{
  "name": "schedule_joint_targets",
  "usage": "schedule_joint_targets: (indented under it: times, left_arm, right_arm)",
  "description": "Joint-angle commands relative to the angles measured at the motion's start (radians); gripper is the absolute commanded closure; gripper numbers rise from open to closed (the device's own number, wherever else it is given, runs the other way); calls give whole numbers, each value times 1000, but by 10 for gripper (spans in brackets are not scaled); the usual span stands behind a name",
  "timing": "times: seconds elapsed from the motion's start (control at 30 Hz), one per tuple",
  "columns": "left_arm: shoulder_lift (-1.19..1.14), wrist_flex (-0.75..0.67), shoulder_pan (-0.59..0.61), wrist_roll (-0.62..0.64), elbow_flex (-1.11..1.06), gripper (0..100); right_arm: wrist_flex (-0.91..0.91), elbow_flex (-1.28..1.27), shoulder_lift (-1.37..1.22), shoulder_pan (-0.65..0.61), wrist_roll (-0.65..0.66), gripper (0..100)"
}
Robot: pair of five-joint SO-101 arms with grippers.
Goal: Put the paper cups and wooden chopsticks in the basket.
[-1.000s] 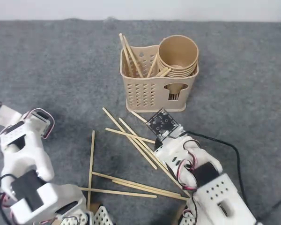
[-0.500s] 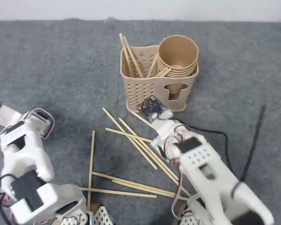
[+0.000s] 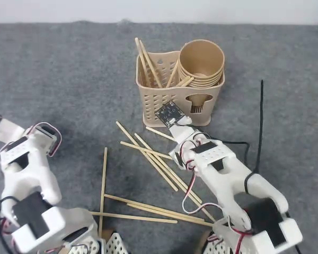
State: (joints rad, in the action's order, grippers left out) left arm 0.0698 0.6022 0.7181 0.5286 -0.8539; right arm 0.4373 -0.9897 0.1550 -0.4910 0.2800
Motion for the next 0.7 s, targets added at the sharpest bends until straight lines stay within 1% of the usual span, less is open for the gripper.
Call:
schedule_joint_targets:
  times: [0.0, 0.17, 0.3, 0.33, 0.43, 0.53, 0.67]
  left_arm:
    - [14, 3, -8, 5, 41, 790]
    - [14, 3, -8, 5, 41, 790]
    - [14, 3, -8, 5, 41, 790]
    - [14, 3, -8, 5, 41, 790]
    - [14, 5, -8, 5, 41, 790]
    - [14, 5, -8, 5, 41, 790]
    - [14, 5, -8, 5, 41, 790]
  right_arm:
    - [53, 57, 35, 1, 12, 919]
    - [180, 61, 191, -35, 20, 914]
    - [208, 77, 298, -7, 176, 913]
    - [217, 84, 300, 1, 210, 913]
    - [249, 103, 285, 22, 247, 913]
    - [239, 107, 228, 42, 295, 908]
    - [228, 155, 94, 81, 321, 831]
